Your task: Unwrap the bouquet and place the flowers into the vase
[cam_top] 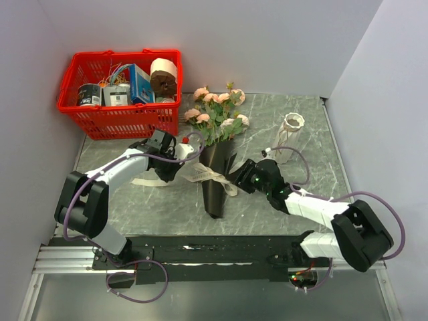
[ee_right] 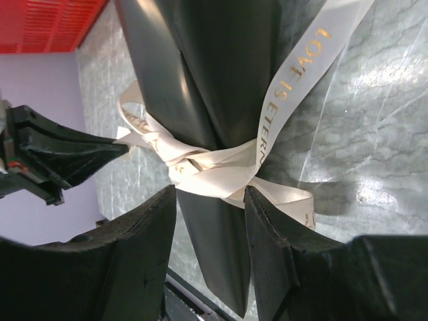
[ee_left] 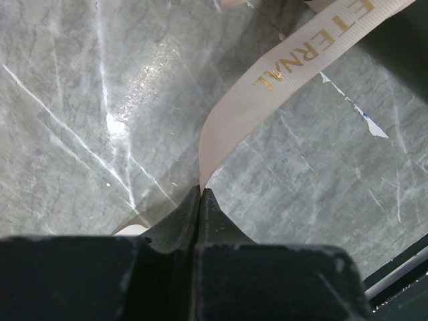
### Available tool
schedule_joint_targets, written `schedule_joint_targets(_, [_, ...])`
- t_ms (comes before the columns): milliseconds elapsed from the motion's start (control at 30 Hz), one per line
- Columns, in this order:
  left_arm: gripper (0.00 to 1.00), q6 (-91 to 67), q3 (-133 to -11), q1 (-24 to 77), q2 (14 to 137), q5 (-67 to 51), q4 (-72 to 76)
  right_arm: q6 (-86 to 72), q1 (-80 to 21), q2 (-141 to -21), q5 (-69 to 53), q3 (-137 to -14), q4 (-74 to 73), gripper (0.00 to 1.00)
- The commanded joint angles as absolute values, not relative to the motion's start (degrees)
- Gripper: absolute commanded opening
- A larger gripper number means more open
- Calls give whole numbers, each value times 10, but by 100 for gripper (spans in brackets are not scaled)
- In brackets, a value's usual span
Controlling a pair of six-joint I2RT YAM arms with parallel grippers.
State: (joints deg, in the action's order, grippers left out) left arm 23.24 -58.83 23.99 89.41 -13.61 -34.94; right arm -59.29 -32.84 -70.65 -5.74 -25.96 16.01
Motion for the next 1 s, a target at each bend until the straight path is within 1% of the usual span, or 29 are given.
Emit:
schedule_joint_targets(0, [1, 234, -597, 247, 893, -139, -347, -603, -325, -738, -83, -277, 204, 53])
schedule_joint_targets(333, [1, 234, -597, 250, 893, -137, -345, -623, -326, -766, -111, -279, 236, 52])
schedule_joint_targets(667, [1, 238, -591, 250, 888, -134, -348, -633, -323, -825, -112, -302, 263, 51])
schedule_joint_targets(767, [1, 238, -586, 250, 885, -133, -346, -636, -321, -834, -115, -301, 276, 47])
schedule_joint_targets(900, [1, 240, -581, 250, 883, -131, -345, -629, -320, -826, -112, -298, 272, 17])
schedule_joint_targets(967, [1, 241, -580, 250, 884, -132, -345, -623, -320, -811, -106, -298, 260, 16])
